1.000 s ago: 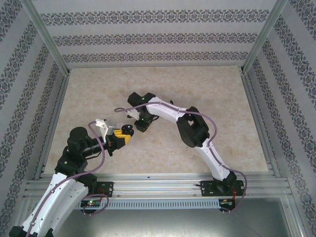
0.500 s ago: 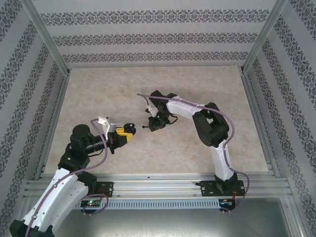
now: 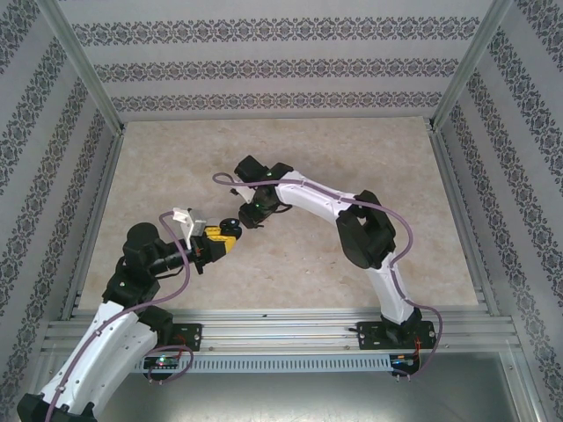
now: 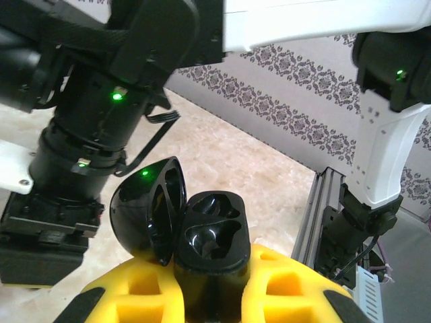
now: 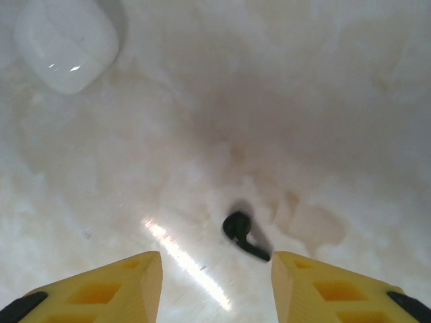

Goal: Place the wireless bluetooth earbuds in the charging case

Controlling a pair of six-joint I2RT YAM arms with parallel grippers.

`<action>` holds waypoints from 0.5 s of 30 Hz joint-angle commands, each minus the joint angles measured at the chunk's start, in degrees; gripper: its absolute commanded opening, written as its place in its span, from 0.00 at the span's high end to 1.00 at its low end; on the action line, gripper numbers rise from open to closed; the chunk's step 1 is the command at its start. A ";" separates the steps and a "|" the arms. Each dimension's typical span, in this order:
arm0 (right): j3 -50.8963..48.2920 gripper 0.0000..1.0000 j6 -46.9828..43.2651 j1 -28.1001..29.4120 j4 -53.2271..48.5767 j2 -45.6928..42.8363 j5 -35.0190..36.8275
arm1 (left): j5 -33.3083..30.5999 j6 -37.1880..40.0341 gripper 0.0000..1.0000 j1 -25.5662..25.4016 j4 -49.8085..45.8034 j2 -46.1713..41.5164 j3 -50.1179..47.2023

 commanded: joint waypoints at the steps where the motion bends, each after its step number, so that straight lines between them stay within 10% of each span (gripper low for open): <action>1: 5.34 0.54 -5.10 0.42 -7.18 4.91 5.61 | 0.12 1.43 1.00 0.69 -1.37 -1.00 -0.34; 15: 17.06 0.55 -7.58 0.88 -15.82 14.03 2.62 | 0.15 1.37 1.00 0.69 -0.86 -0.47 -1.04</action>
